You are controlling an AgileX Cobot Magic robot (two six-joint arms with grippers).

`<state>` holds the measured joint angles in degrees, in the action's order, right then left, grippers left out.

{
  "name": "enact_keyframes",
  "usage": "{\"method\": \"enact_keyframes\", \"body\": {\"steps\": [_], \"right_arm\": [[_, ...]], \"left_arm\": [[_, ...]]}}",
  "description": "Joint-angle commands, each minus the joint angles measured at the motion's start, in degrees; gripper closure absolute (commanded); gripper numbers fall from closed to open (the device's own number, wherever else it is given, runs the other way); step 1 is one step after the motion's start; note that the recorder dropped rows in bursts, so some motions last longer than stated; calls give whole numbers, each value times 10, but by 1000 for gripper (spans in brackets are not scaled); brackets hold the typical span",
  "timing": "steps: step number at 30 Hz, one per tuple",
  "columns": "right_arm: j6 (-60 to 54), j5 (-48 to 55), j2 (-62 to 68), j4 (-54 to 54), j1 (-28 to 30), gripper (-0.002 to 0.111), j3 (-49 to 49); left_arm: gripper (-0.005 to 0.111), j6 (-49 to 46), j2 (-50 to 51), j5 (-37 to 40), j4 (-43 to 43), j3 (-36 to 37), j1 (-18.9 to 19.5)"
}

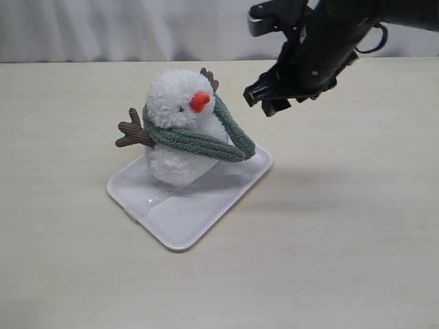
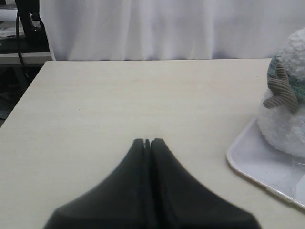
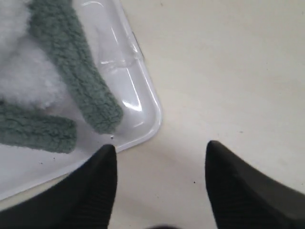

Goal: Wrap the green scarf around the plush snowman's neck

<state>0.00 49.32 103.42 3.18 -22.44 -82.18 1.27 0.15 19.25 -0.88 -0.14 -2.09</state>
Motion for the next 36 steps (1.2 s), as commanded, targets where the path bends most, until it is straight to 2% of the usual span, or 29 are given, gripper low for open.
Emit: {"method": "enact_keyframes", "body": {"steps": [1,5,9,12,16,19,25,36], "right_arm": [[-131,-73,0,-137,81,72,65],[-276,-150,11,-304,111,88,123],[-281,-147,84,-331,112,89,122],[-284,-161,117,-331,112,82,122],[-327,-174,145,-356,112,64,122],[-340,-193,151,-360,112,58,122],[-343,-244,151,-377,111,58,122],[-452,-227,178,-503,110,58,122]], "left_arm": [[107,3,-1,-6,1,1,1],[107,3,-1,-6,1,1,1],[107,3,-1,-6,1,1,1],[107,3,-1,-6,1,1,1],[107,3,-1,-6,1,1,1],[107,3,-1,-6,1,1,1],[107,3,-1,-6,1,1,1],[107,3,-1,-6,1,1,1]]}}
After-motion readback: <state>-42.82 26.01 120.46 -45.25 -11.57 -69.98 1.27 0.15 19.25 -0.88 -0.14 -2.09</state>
